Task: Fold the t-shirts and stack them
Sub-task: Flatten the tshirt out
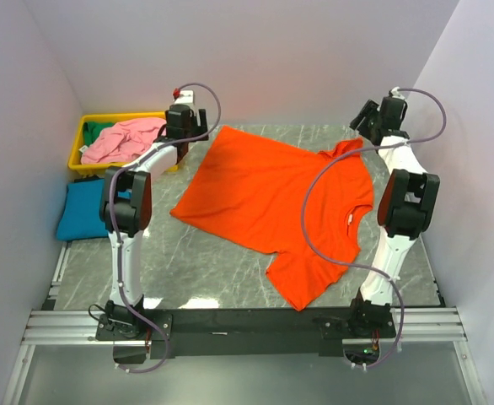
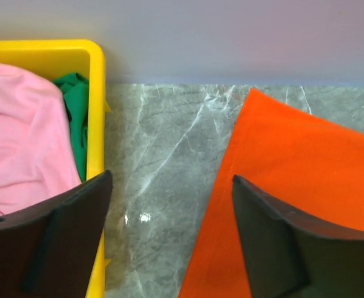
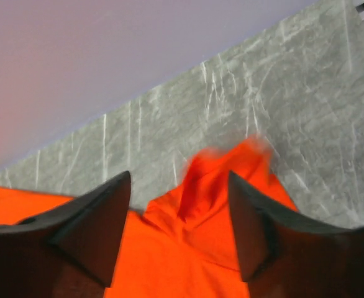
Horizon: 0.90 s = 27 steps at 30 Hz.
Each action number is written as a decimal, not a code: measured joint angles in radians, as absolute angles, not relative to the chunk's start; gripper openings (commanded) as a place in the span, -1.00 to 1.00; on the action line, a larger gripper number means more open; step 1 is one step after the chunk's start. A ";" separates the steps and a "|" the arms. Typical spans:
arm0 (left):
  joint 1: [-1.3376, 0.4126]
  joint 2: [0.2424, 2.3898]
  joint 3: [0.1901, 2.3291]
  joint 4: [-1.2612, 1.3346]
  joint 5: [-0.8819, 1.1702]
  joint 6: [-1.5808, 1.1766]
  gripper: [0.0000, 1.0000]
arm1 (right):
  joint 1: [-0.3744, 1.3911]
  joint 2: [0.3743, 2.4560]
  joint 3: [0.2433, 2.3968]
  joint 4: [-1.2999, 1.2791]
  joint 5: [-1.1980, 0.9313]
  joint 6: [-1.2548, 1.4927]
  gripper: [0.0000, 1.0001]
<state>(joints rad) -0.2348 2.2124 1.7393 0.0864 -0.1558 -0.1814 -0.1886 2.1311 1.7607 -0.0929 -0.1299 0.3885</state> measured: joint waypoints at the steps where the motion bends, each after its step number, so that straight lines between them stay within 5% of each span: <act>1: -0.233 2.210 1.739 0.084 -0.156 -0.188 0.74 | -0.181 2.128 1.770 -0.107 -0.120 0.381 0.50; 10: -0.239 1.947 1.620 -0.079 -0.123 -0.290 0.82 | -0.137 1.792 1.405 -0.206 -0.046 0.372 0.47; 19: -0.339 1.520 1.364 -0.145 -0.101 -0.339 0.39 | -0.107 1.433 0.928 -0.246 -0.046 0.406 0.00; 23: -0.384 1.510 1.232 -0.188 -0.087 -0.349 0.22 | -0.104 1.410 0.805 -0.278 -0.050 0.409 -0.35; 27: -0.403 1.586 1.158 -0.262 -0.082 -0.363 0.16 | -0.104 1.410 0.772 -0.293 -0.051 0.411 -0.36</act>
<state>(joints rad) -0.4026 1.5864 1.1584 -0.2619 -0.0822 -0.3626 -0.1043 1.4101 0.7719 -0.2932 -0.0509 0.4110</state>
